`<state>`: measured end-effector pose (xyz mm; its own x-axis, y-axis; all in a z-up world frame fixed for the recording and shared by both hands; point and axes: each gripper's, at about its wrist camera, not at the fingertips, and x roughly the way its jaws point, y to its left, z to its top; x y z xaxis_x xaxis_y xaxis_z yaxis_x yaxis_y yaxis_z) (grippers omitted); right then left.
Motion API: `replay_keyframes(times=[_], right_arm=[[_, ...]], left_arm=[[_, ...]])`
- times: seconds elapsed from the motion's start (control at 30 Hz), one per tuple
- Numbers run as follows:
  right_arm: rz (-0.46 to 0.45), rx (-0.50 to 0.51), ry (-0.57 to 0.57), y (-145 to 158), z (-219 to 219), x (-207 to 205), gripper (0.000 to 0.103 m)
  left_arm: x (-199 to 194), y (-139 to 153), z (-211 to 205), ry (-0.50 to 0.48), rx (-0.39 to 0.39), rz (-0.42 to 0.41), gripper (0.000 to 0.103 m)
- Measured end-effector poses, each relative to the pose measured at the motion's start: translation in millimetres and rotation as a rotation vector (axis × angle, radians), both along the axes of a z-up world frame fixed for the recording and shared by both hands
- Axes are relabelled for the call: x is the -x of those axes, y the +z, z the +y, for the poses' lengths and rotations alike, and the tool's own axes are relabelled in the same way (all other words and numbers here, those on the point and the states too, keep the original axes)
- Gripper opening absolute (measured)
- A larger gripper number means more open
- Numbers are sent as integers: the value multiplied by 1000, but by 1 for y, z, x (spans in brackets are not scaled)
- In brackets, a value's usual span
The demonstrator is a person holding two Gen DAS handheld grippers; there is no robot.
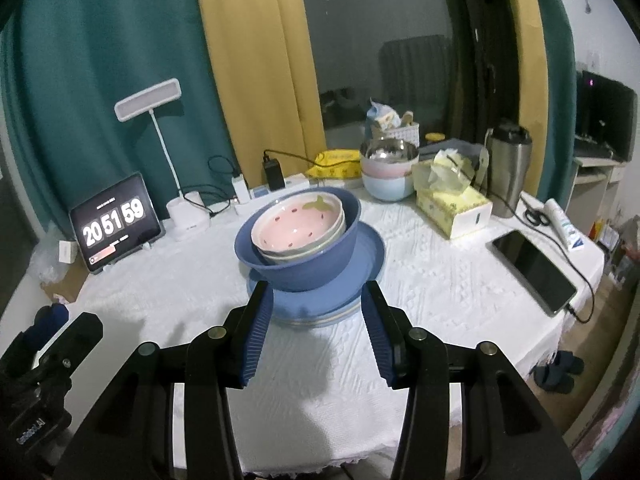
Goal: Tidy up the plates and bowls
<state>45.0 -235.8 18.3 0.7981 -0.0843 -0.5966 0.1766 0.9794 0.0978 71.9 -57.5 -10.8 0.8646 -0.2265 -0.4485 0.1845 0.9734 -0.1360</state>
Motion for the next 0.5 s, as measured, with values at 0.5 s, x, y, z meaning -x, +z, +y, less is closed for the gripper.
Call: replay_keyframes(times=[0.5], right_arm=[[-100, 91, 17, 33, 15, 28, 48]], left_arm=[[30, 27, 2, 16, -71, -115, 90]])
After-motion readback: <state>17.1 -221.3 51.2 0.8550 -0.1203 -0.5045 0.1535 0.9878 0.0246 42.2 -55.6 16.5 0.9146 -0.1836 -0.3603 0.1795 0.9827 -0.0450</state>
